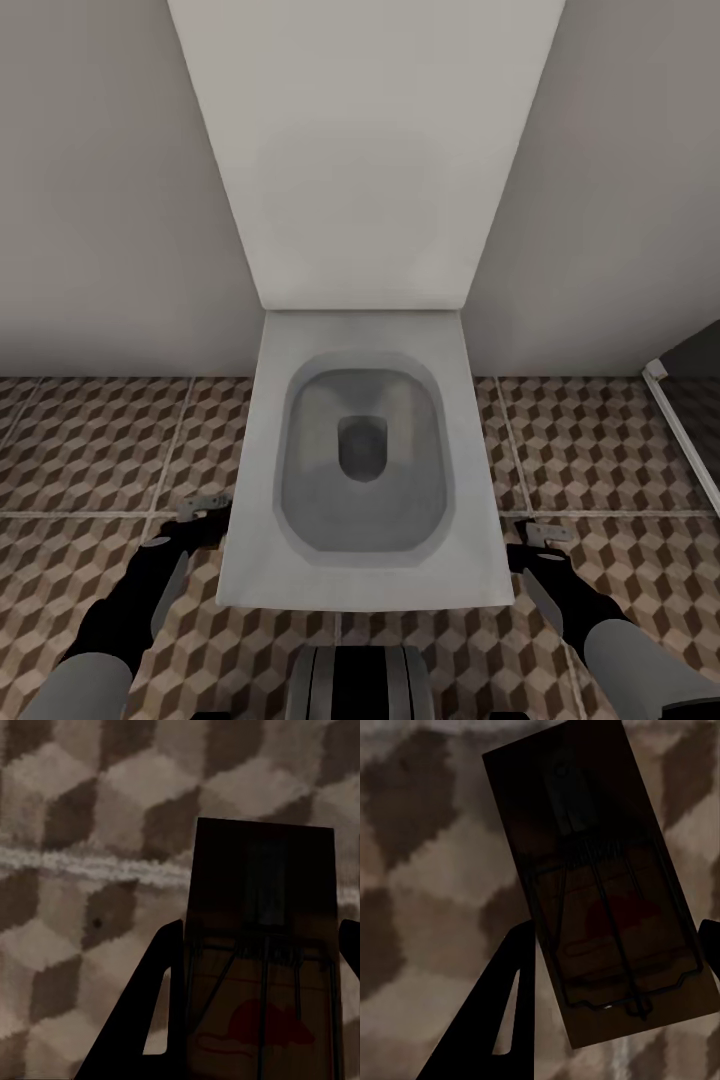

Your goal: Take the four mousetraps from the cabinet in the bathroom and place them on the bathroom floor. Make sure all four end up on the same floor surface, and ensure that at least two of them are either under or directly next to the same bathroom sink.

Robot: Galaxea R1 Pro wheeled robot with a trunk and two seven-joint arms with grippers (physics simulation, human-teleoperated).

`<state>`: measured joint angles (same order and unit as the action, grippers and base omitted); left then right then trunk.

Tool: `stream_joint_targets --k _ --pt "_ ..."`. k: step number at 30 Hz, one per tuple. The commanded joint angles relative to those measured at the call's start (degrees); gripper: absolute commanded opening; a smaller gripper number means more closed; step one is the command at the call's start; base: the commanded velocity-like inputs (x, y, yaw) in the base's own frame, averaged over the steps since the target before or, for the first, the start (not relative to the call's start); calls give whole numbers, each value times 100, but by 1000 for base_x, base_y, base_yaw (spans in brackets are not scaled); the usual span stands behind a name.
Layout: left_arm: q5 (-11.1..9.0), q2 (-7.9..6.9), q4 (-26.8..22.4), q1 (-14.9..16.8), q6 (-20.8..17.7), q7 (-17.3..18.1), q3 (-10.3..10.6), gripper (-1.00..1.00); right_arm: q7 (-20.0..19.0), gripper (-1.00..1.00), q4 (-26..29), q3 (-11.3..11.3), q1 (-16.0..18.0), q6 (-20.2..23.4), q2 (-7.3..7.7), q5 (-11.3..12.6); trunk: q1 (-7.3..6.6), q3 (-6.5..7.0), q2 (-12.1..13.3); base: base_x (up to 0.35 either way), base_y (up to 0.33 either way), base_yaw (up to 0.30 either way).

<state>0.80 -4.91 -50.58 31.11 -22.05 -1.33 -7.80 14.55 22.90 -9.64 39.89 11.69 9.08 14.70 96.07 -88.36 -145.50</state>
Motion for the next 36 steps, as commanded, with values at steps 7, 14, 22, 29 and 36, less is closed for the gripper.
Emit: stream_joint_targets --k 7,14,22,29,36 --pt "1 -99 106 -7 -7 -17 -11 -100 31 -100 13 -47 -4 -12 3 59 -1 -3 -1 0 0 0" --pt "-12 -221 459 -14 465 -17 -12 -100 31 -100 -19 -47 0 -28 -13 65 -1 -3 -1 0 0 0" --pt "-13 -317 1206 15 689 -17 -11 -100 31 -100 -70 -47 9 -81 -41 79 -1 -3 -1 0 0 0" --pt "-26 -341 1441 21 918 -17 -11 -100 31 -100 -74 -47 10 -143 -62 81 -1 -3 -1 0 0 0" --pt "-44 -344 1530 26 952 -17 -11 -100 31 -100 -75 -55 10 -149 -71 77 -1 -3 -1 0 0 0"
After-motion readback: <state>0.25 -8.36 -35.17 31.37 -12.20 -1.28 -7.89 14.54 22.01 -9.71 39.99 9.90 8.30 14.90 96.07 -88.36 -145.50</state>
